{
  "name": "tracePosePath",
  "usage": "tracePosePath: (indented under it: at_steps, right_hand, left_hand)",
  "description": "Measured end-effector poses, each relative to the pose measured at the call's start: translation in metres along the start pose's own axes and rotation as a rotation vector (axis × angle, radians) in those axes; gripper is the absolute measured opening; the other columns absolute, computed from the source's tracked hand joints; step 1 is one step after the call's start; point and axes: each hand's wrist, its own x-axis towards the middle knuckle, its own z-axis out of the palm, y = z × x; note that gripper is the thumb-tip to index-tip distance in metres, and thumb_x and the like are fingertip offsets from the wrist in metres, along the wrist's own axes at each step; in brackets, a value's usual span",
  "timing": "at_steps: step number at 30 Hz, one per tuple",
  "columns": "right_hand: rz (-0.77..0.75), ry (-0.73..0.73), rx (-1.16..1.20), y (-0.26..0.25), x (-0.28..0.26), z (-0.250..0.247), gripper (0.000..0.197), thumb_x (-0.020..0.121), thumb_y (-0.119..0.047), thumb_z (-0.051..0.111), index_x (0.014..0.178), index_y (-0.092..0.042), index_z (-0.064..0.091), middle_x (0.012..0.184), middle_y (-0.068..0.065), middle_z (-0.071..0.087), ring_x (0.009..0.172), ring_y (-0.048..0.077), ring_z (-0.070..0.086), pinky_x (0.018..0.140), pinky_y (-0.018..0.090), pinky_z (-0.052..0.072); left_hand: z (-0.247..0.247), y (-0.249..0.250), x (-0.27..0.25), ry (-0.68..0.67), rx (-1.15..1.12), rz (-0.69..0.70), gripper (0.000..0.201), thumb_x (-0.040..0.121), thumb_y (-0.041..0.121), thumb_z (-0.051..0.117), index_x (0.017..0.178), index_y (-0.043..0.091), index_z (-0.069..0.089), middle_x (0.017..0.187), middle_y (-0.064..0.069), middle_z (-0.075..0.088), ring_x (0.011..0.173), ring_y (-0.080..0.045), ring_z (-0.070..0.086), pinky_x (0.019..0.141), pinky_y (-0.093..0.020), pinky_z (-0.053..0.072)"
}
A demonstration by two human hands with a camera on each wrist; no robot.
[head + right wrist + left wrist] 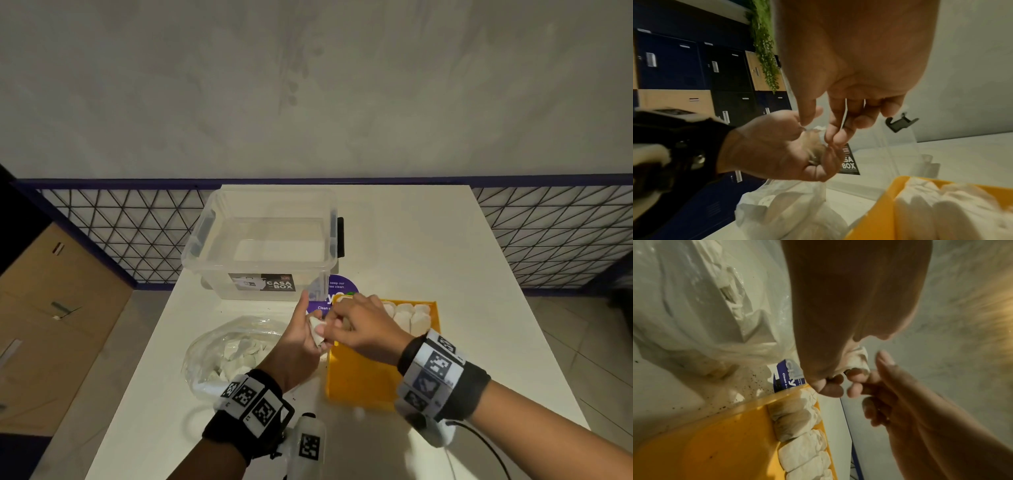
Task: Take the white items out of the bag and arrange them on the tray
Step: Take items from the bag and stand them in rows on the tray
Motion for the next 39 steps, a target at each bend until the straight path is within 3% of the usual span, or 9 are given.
tracePosePath:
  at_steps: [4,6,10,14,18,22,24,29,39]
  right_hand:
    - [0.017,0.022,0.142,-0.003,0.002,0.003,0.014,0.086,-0.03,0.059,0.09,-0.016,0.058,0.081,-0.008,0.053,0.084,0.01,0.041,0.079,0.026,0.024]
    - [0.061,0.072,0.312,0.003,0.001,-0.003,0.008,0.084,-0.022,0.063,0.087,-0.016,0.057,0.071,-0.009,0.05,0.069,0.006,0.044,0.069,0.02,0.031]
    - [0.148,0.249,0.44,0.033,-0.008,-0.028,0.024,0.08,-0.005,0.065,0.074,-0.025,0.053,0.07,-0.008,0.052,0.062,-0.001,0.047,0.06,0.012,0.037]
    - [0.206,0.251,0.008,0.075,-0.019,-0.048,0.011,0.083,-0.012,0.06,0.083,-0.023,0.056,0.081,-0.003,0.061,0.078,0.017,0.055,0.075,0.027,0.034]
    - [0.294,-0.038,-0.333,0.104,-0.026,-0.036,0.01,0.088,-0.018,0.052,0.093,-0.026,0.056,0.088,-0.004,0.062,0.097,0.02,0.053,0.086,0.03,0.025]
    - [0.359,-0.164,-0.208,0.117,-0.022,-0.018,0.013,0.085,-0.019,0.058,0.082,-0.026,0.047,0.085,-0.006,0.053,0.096,0.02,0.052,0.085,0.031,0.024]
    - [0.356,-0.149,-0.288,0.121,-0.018,-0.009,0.01,0.087,-0.019,0.053,0.088,-0.026,0.045,0.093,-0.003,0.057,0.105,0.021,0.052,0.088,0.033,0.024]
    - [0.315,-0.071,-0.548,0.131,-0.006,0.003,0.015,0.089,-0.015,0.042,0.1,-0.021,0.05,0.107,0.003,0.063,0.107,0.024,0.052,0.095,0.033,0.026]
    - [0.295,-0.051,-0.669,0.138,-0.001,0.007,0.022,0.091,-0.02,0.04,0.111,-0.019,0.05,0.109,0.004,0.063,0.109,0.024,0.049,0.095,0.034,0.028]
  left_hand:
    - [0.014,0.004,-0.002,-0.063,-0.143,-0.003,0.054,0.092,0.052,0.038,0.109,0.003,0.057,0.093,-0.015,0.068,0.079,-0.016,0.07,0.064,-0.024,0.058]
    - [0.015,0.003,-0.002,-0.055,-0.092,0.031,0.05,0.096,0.047,0.037,0.102,0.003,0.06,0.085,-0.013,0.071,0.07,-0.016,0.07,0.059,-0.025,0.058]
    - [-0.003,-0.009,0.002,0.016,0.423,0.16,0.013,0.097,0.023,0.048,0.1,0.012,0.054,0.089,-0.007,0.056,0.076,-0.014,0.055,0.066,-0.018,0.05]
    - [-0.024,-0.02,0.008,0.041,0.923,0.299,0.022,0.084,0.018,0.064,0.103,0.015,0.053,0.103,-0.014,0.055,0.091,-0.02,0.055,0.081,-0.027,0.05]
    - [-0.026,-0.03,0.011,0.159,1.279,0.442,0.041,0.083,0.011,0.066,0.12,0.003,0.051,0.111,-0.012,0.054,0.093,-0.016,0.051,0.066,-0.001,0.036]
    - [-0.023,-0.029,0.009,0.172,1.377,0.35,0.026,0.085,0.016,0.064,0.109,0.007,0.057,0.086,0.001,0.057,0.084,-0.017,0.054,0.066,-0.016,0.04]
    - [-0.024,-0.028,0.01,0.142,1.454,0.385,0.017,0.087,0.011,0.06,0.101,0.002,0.062,0.083,-0.008,0.062,0.079,-0.022,0.06,0.066,-0.021,0.045]
    - [-0.027,-0.027,0.014,0.094,1.537,0.469,0.015,0.091,0.006,0.058,0.102,-0.003,0.064,0.095,-0.018,0.069,0.073,-0.013,0.059,0.056,-0.001,0.04]
    - [-0.025,-0.027,0.016,0.142,1.514,0.438,0.02,0.09,0.007,0.059,0.11,0.002,0.061,0.097,-0.015,0.07,0.074,-0.013,0.06,0.063,-0.007,0.043]
